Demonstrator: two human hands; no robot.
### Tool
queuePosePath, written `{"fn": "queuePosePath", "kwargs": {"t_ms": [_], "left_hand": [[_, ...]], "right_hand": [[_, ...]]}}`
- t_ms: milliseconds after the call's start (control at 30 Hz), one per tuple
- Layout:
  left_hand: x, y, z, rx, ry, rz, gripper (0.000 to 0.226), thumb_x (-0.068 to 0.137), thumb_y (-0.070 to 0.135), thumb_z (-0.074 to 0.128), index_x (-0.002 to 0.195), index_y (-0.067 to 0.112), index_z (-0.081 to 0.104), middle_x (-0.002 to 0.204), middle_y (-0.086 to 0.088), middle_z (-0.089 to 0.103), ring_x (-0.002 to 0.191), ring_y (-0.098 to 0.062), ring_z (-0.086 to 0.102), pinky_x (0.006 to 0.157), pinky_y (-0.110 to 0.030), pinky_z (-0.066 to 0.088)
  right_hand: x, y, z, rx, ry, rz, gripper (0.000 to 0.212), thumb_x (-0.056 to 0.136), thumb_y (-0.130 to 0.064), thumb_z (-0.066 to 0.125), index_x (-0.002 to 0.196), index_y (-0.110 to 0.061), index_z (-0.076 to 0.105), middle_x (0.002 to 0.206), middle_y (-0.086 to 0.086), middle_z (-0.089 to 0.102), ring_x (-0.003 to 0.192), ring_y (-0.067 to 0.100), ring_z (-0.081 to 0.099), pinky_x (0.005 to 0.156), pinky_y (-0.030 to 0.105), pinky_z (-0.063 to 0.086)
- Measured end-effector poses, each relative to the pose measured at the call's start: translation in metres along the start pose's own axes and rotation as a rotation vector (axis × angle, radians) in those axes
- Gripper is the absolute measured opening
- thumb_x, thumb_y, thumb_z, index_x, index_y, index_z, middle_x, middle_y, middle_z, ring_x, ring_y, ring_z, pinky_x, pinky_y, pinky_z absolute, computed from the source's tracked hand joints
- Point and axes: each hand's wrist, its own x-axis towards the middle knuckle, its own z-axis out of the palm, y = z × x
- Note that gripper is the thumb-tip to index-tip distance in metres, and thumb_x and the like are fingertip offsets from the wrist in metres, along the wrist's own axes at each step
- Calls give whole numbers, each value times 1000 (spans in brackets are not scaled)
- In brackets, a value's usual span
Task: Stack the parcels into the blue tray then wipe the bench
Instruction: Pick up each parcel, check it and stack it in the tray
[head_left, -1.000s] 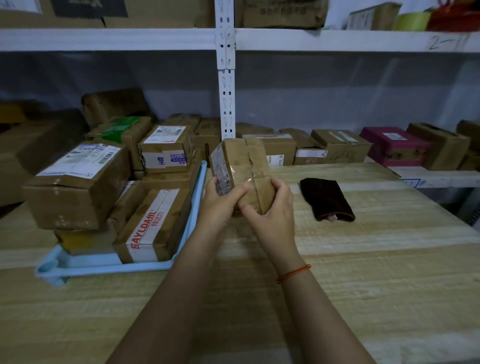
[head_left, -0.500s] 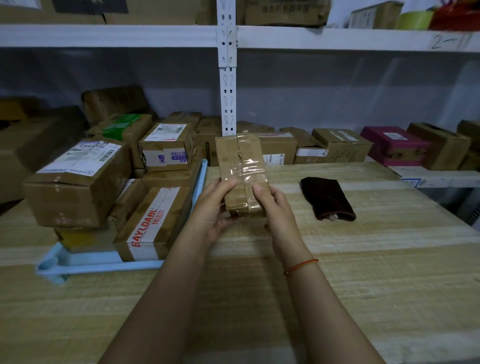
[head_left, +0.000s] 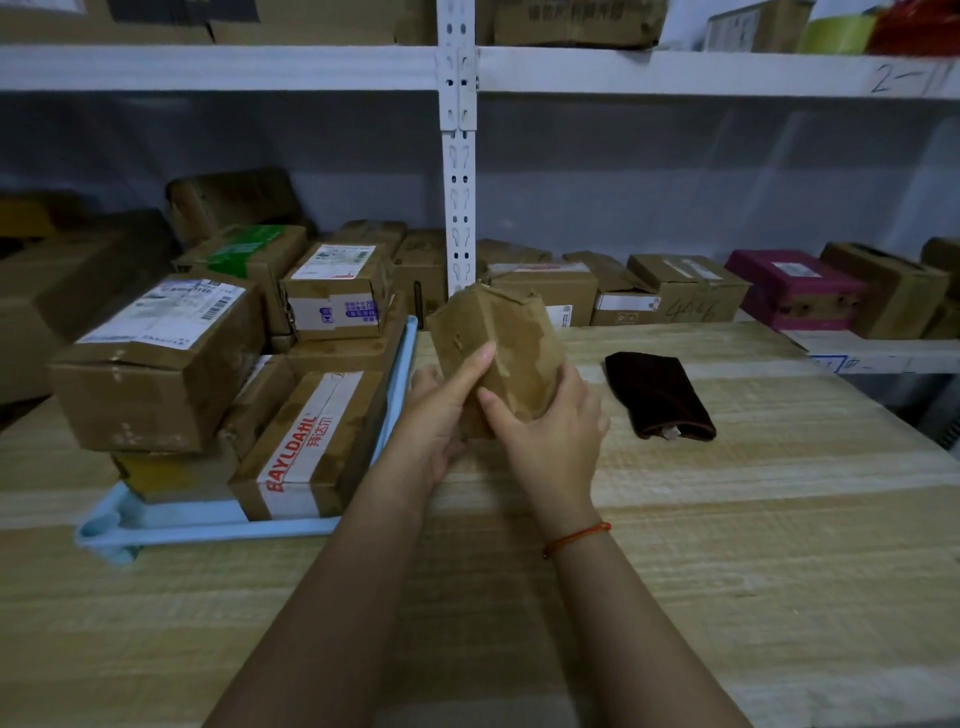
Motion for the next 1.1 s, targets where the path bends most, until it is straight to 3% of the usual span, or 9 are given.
{"fn": "queuePosePath", "kwargs": {"t_ms": [167,267,367,433,500,633,767,900,1100], "left_hand": [[2,-2,4,101,16,49,71,73,39,82,132,21,46,117,0,67,99,-17,68,63,-27,56],[6,-5,2,55,39,47,57,80,27,78,129,19,51,119,-3,67,98,-18,68,66,-30,56],[7,-5,-2,-53,46,57,40,87,18,70,125,15,59,115,-7,70,93,-18,69,63,-28,57],[8,-6,-7,-155,33,22,32,91,16,64,123,15,61,111,-8,71,94,-21,69,74,-36,60],[10,-7,-11,-236,30,-32,29,94,19,59,123,17,61,110,-8,70,101,-25,67,88,-46,55],[12,-10,-15,-346,6,-134,24,96,29,54,117,19,61,120,-11,67,113,-31,61,104,-55,40],[11,-14,-16,-454,-66,-188,31,95,34,51,122,20,59,125,-13,64,117,-36,56,105,-60,35],[6,-17,-16,-548,-101,-247,38,94,39,51,124,18,59,123,-19,62,113,-41,55,98,-60,42],[4,-18,-14,-595,-67,-296,38,94,42,51,117,13,61,118,-24,61,109,-43,56,98,-59,42]], "right_hand": [[-7,-2,7,-140,217,-188,99,67,-64,59,138,3,45,130,25,49,118,42,47,102,50,36],[-8,-1,7,-184,233,-255,100,68,-63,60,137,7,45,131,27,49,119,44,47,101,51,38],[-10,1,3,-132,143,-283,97,71,-64,57,142,1,41,139,21,45,126,37,42,103,40,34],[-10,3,0,-7,94,-241,85,79,-58,49,143,-4,39,142,14,44,130,30,40,106,35,30],[-9,6,-4,181,103,-127,74,83,-51,45,143,-8,39,141,9,44,131,23,39,110,40,34],[-3,6,-10,403,43,74,69,88,-44,54,148,-17,33,147,5,41,135,19,39,110,45,37],[-3,2,-12,471,-35,35,73,79,-53,63,142,-25,39,139,-1,47,124,12,49,99,34,47],[-4,-3,-15,460,-23,-84,59,83,-35,70,136,-22,47,129,-7,43,112,-5,46,88,5,39],[-6,-5,-14,476,-13,-161,56,77,-28,63,132,-19,53,126,-4,43,116,2,47,89,0,36]]}}
